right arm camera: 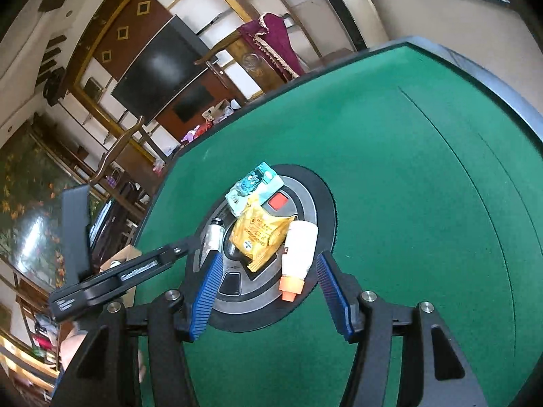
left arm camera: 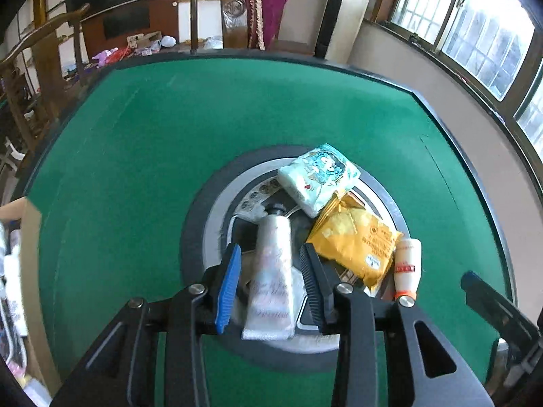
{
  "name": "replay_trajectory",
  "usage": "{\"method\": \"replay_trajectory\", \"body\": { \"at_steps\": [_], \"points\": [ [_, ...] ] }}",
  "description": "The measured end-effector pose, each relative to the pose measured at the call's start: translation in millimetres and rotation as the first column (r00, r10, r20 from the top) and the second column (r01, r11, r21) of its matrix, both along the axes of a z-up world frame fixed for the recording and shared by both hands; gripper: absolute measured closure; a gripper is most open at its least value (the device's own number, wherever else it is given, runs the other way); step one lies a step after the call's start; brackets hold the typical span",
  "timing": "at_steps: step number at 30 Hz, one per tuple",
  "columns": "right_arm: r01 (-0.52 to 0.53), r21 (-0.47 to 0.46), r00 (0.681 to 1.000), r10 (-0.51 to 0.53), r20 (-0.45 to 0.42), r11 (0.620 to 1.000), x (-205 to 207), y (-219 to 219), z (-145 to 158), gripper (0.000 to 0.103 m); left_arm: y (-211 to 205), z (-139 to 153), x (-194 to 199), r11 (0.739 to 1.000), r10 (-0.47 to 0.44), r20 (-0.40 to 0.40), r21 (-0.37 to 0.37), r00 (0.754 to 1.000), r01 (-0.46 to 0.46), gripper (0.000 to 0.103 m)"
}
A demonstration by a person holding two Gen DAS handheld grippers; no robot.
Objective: Organize objects
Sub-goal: 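Grasp the silver hand cream tube with the left gripper while the right gripper returns to the pile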
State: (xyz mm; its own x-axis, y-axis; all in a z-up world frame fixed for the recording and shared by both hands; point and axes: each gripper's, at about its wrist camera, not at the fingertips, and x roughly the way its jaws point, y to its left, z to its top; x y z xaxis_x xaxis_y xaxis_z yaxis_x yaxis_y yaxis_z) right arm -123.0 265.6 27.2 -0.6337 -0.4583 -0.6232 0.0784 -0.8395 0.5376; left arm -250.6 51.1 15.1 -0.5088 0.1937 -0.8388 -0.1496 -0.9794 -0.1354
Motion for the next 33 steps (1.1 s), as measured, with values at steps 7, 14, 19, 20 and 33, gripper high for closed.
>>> {"method": "replay_trajectory", "body": {
  "at_steps": [7, 14, 19, 20, 33],
  "points": [
    [-0.001, -0.008, 1.0, 0.001, 0.013, 1.0, -6, 0, -7, 0.04, 19, -22, -22, 0.994, 0.001, 0.008, -0.111, 1.0, 0.0, 0.07],
    [0.003, 0.029, 1.0, -0.003, 0.015, 1.0, -10, -1, -11, 0.04, -7, -32, 7, 0.997, 0.043, -0.022, -0.063, 0.999, -0.045, 0.077],
    [0.014, 0.126, 1.0, -0.018, 0.024, 0.992, -19, -7, -18, 0.048, -48, -33, 61, 0.997, 0.073, -0.038, -0.005, 0.997, -0.073, 0.077],
    [0.009, 0.131, 0.999, -0.014, 0.039, 0.991, -23, -10, -22, 0.055, -59, -34, 73, 0.996, 0.092, -0.041, -0.001, 0.995, -0.092, 0.077],
    [0.01, 0.407, 0.996, -0.045, 0.078, 0.914, -60, -47, -38, 0.067, -75, -36, 95, 0.996, 0.077, -0.088, -0.041, 0.993, -0.081, 0.077]
  ]
}}
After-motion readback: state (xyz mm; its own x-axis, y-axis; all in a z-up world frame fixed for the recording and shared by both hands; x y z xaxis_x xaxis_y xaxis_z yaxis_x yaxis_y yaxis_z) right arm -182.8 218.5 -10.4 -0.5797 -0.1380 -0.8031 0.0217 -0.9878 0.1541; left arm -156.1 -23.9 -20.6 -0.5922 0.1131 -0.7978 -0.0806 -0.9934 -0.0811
